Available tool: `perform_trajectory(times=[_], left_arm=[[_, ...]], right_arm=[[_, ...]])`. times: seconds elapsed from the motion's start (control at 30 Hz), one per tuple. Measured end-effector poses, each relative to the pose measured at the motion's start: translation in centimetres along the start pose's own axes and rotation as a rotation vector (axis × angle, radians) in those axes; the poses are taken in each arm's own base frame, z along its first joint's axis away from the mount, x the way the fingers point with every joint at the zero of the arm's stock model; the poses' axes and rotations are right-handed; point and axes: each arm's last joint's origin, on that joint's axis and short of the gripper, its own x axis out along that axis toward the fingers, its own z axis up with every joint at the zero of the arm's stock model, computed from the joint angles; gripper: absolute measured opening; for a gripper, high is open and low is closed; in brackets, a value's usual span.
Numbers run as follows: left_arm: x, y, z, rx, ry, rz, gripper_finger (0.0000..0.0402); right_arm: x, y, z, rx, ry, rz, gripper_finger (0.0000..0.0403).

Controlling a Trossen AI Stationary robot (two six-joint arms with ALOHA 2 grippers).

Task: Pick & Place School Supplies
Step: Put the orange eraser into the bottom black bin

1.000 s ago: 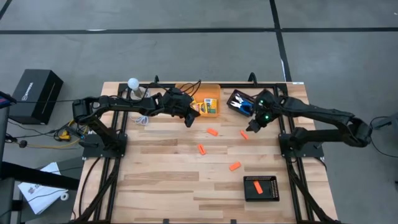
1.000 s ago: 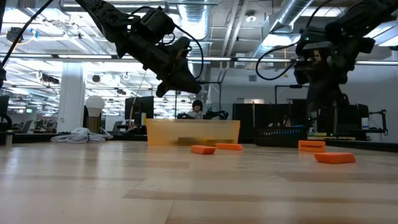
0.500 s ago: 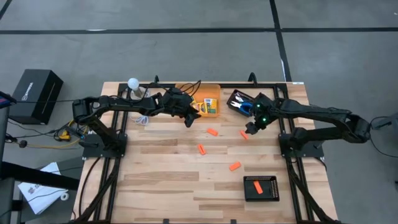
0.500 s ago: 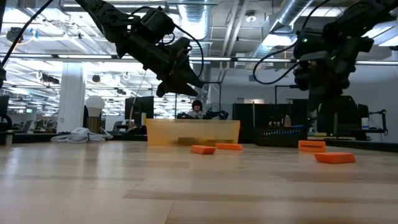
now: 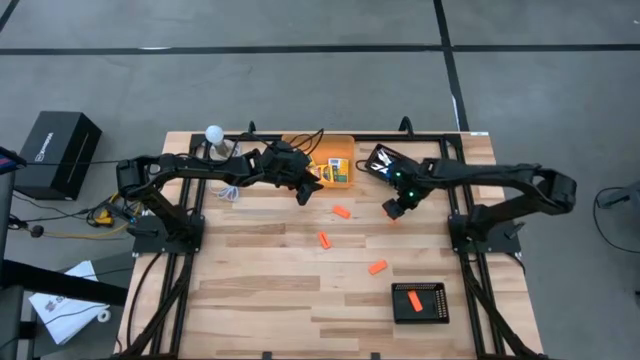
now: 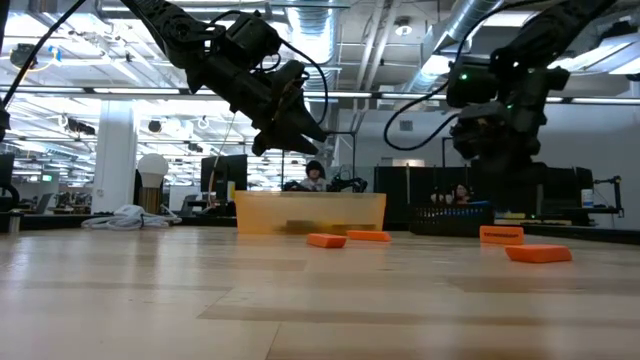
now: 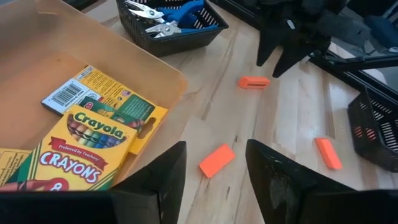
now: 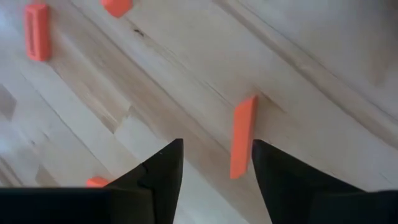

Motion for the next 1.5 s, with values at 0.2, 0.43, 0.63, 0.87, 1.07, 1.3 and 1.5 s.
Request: perform_trajectory(times=[0.2,0.43,0.63,0.87,1.07,1.3,1.5], left_arm=[[0.0,0.0,0.0,0.0,0.006,-0.014,0.0159],[0.0,0.0,0.0,0.001,0.006,-0.014,0.0159],[0.0,0.0,0.0,0.005,0.006,-0.015,0.0159],[0.0,0.0,-0.1,0.023,0.014,-0.015,0.0159],[0.0,0.0,-0.2,0.023,0.021,-0.013,0.0159],[0.0,0.0,-0.2,0.023,0.021,-0.012,0.0159],[0.0,0.0,-0.2,0.024,0.019,-0.01,0.0159]], right_arm=[[1.2,-0.3,0.2,0.002,0.057,-0.033,0.0193],[1.5,-0.4,0.3,-0.001,0.065,-0.05,0.0175],[1.5,-0.5,0.3,-0.003,0.065,-0.058,0.0169],[3.2,-0.8,0.2,0.005,0.132,-0.089,0.0171],[4.7,-0.9,0.5,0.01,0.182,-0.105,0.0136],[4.6,-1.0,0.6,-0.019,0.168,-0.079,0.0023],[2.6,-0.6,0.9,-0.007,0.093,0.015,0.0023]])
